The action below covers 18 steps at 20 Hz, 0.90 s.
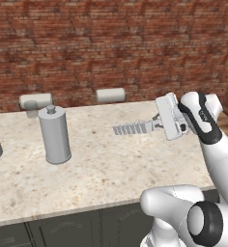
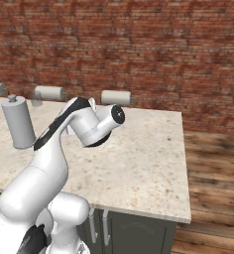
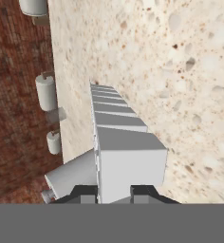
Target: Open the freezer door, pick up the ice cube tray from the freezer, and place it on the dining counter.
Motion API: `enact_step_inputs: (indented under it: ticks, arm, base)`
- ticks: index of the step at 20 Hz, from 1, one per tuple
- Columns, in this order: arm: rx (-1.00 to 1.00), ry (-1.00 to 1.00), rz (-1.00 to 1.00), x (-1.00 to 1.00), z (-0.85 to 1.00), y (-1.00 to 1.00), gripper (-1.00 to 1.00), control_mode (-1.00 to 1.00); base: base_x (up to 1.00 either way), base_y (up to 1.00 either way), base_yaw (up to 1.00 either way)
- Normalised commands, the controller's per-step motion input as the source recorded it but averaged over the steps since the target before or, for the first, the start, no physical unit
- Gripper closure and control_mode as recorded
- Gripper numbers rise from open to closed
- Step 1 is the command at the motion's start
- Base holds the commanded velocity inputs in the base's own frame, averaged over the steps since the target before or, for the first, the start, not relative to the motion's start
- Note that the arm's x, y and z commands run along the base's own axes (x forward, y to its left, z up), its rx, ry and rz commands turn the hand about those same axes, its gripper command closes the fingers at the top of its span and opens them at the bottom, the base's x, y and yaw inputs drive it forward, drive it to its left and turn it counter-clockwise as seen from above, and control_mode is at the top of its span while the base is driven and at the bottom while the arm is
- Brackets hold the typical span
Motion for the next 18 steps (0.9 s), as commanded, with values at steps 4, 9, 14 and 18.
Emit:
enact_step_inputs:
  ticks: [4, 9, 14, 18]
  arm:
    - [0.00, -0.02, 0.02, 0.46, -0.41, 0.02, 1.00, -1.00]
    - [0.00, 0.00, 0.00, 0.57, -0.34, 0.02, 1.00, -1.00]
    - [0.00, 0.00, 0.00, 0.50, -0.36, 0.00, 1.00, -1.00]
    - [0.00, 0.00, 0.00, 0.47, -0.33, 0.00, 1.00, -1.00]
  base:
    - [0.00, 0.00, 0.00]
    - [0.00, 0.00, 0.00]
    - [0.00, 0.00, 0.00]
    - [0.00, 0.00, 0.00]
